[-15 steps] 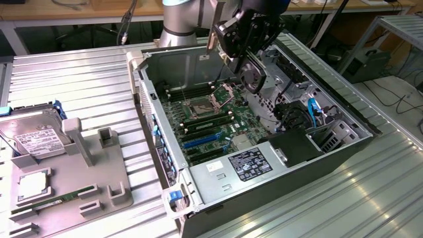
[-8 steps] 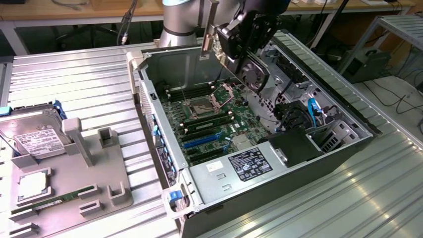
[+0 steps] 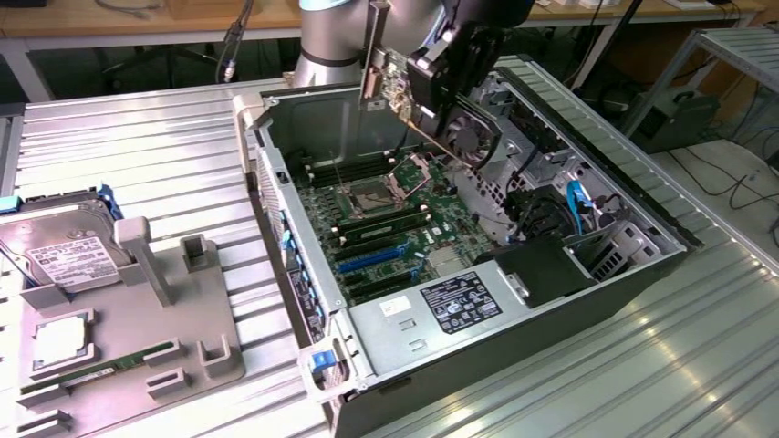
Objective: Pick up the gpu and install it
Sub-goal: 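Insert the gpu into the slot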
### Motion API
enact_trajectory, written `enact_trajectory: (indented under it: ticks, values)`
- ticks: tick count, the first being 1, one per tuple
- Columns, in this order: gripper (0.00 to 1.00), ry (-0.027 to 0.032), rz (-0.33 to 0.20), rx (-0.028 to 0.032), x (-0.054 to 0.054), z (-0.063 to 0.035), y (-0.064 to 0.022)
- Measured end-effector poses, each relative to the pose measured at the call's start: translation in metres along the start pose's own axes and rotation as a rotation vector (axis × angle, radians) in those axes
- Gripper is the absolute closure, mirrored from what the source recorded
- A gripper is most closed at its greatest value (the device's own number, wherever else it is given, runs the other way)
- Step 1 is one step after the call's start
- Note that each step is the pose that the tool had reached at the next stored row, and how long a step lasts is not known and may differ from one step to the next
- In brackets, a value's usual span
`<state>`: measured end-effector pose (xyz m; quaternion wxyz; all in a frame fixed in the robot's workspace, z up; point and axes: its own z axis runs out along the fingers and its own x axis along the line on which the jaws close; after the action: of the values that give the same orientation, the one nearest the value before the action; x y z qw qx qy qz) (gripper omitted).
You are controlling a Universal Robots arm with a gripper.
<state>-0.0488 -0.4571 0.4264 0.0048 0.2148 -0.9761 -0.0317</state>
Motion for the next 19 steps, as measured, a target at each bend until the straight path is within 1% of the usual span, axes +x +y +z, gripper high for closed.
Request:
enact_trajectory:
  ticks: [1,7,10,11,13,19]
  values:
    - [0.72,0.0017,-0.027,-0.0001,0.0,0.0,0.0]
    - [0.72,0.0091,-0.141,-0.0006,0.0,0.0,0.0]
    - [0.72,0.0119,-0.185,-0.0008,0.0001,0.0,0.0]
    - [0.72,0.0138,-0.215,-0.001,0.0,0.0001,0.0]
    - [0.72,0.0162,-0.252,-0.0011,0.0,0.0001,0.0]
    - [0.72,0.0224,-0.349,-0.0015,0.0,0.0001,0.0]
